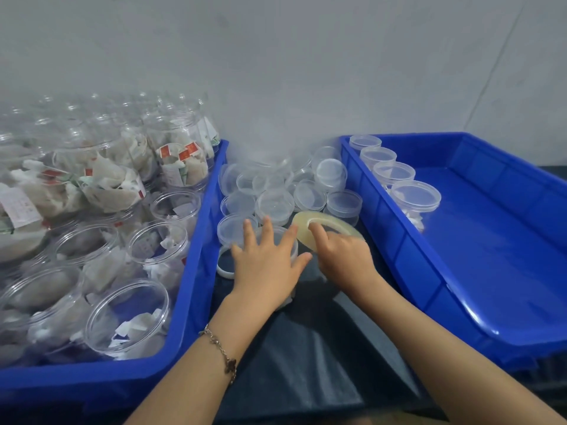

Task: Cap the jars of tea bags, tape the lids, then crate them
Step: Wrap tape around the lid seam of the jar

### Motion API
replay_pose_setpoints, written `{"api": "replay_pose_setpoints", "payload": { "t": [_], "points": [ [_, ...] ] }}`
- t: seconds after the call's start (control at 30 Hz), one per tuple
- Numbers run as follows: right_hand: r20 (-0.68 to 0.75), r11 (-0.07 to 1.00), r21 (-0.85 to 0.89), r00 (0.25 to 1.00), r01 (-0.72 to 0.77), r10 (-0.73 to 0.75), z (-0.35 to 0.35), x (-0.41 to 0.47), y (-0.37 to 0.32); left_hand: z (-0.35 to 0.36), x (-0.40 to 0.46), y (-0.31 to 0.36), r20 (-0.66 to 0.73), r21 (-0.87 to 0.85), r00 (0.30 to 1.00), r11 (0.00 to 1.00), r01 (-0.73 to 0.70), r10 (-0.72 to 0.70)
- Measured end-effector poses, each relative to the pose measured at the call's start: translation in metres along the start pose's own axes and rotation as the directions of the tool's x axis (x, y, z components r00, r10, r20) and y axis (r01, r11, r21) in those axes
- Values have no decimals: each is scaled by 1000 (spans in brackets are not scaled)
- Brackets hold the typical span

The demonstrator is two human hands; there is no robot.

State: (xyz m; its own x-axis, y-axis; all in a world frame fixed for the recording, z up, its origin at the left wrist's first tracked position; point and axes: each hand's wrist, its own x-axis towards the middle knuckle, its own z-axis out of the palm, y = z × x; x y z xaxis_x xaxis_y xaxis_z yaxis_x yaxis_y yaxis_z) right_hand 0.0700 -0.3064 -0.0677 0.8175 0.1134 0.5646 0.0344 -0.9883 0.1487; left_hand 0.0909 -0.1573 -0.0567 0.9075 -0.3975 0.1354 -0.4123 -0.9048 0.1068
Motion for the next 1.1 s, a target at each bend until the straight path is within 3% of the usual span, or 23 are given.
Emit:
{"api": "replay_pose_setpoints", "payload": {
  "t": [0.17, 0.37, 0.63, 0.73, 0.8, 0.93, 1.03, 1.1],
  "points": [
    [-97, 999, -2, 994, 53, -53, -7, -3, 9, -4, 0, -5, 5, 5, 999, 999, -38, 38],
    [-67, 1000, -27, 998, 7, -8, -2, 3, 5, -4, 0, -5, -5, 7, 998, 998, -58, 58],
    [-45, 992, 120, 998, 41, -36, 13, 27, -10, -1, -1, -5, -55, 43, 996, 996, -74, 76],
    [144, 991, 132, 989, 19, -38, 18, 30, -14, -1, -1, -5, -74, -5, 994, 997, -79, 78],
    [278, 968, 238, 960, -75, 6, 19, 25, -13, -2, -2, -6, -89, -70, 992, 993, -98, 91],
    [438, 785, 564, 899, -256, -21, 6, 7, -2, -7, -4, -5, -134, -219, 988, 970, -109, 80],
    [490, 702, 650, 866, -291, -95, -7, -4, 14, -6, -3, -3, -143, -240, 989, 967, -80, 46],
    [455, 760, 602, 887, -247, -73, -12, -8, 23, -5, -2, -3, -148, -234, 988, 970, -67, 33]
  ]
}}
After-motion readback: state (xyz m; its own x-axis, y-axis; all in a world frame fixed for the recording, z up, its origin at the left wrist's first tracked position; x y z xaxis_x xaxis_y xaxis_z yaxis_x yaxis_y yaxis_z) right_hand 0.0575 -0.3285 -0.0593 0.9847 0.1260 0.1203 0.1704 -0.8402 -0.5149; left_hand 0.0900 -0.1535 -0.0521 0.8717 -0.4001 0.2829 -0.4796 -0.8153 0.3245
